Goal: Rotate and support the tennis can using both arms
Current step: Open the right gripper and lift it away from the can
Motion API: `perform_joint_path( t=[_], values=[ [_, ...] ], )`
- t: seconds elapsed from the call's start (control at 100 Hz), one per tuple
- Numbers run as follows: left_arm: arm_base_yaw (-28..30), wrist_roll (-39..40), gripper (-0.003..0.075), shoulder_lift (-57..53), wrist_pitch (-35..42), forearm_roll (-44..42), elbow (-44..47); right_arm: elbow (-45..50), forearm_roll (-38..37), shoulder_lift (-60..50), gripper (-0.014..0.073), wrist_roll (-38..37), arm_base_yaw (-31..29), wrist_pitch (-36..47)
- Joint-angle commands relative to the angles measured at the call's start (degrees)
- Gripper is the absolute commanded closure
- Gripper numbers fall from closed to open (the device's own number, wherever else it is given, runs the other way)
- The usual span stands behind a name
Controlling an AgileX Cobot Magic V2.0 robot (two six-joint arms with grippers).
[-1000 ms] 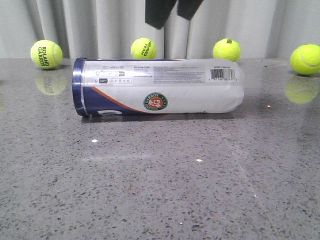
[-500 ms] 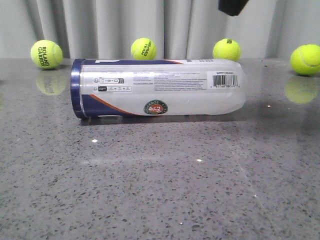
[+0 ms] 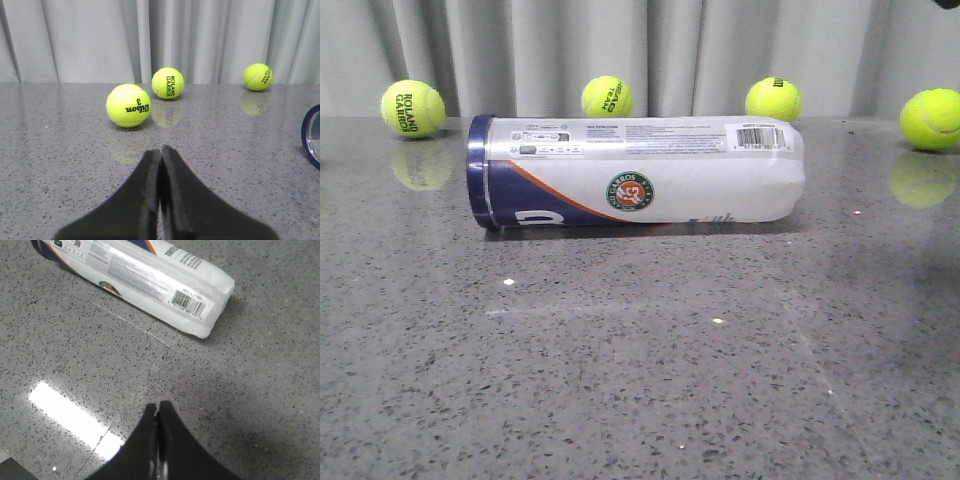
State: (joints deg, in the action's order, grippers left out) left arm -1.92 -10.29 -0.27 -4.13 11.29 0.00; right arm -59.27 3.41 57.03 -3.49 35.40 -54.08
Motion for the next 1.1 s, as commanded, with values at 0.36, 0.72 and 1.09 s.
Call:
perform_joint_path(
  t=[0.36, 0.72, 1.09],
  values=[
    [0.1, 0.5, 0.074, -1.9, 5.2, 3.0, 0.7, 20.1, -0.6, -29.2, 0.0662, -0.2, -0.3, 19.1],
    [0.1, 0.5, 0.074, -1.7, -1.2, 6.3, -6.3, 29.2, 0.3, -47.9, 0.0662, -0.2, -0.3, 21.3],
    [0.1, 0.5, 0.074, 10.1, -14.8, 7.2, -19.7, 29.7, 0.2, -49.3, 0.0662, -0.2, -0.3, 20.8]
  ],
)
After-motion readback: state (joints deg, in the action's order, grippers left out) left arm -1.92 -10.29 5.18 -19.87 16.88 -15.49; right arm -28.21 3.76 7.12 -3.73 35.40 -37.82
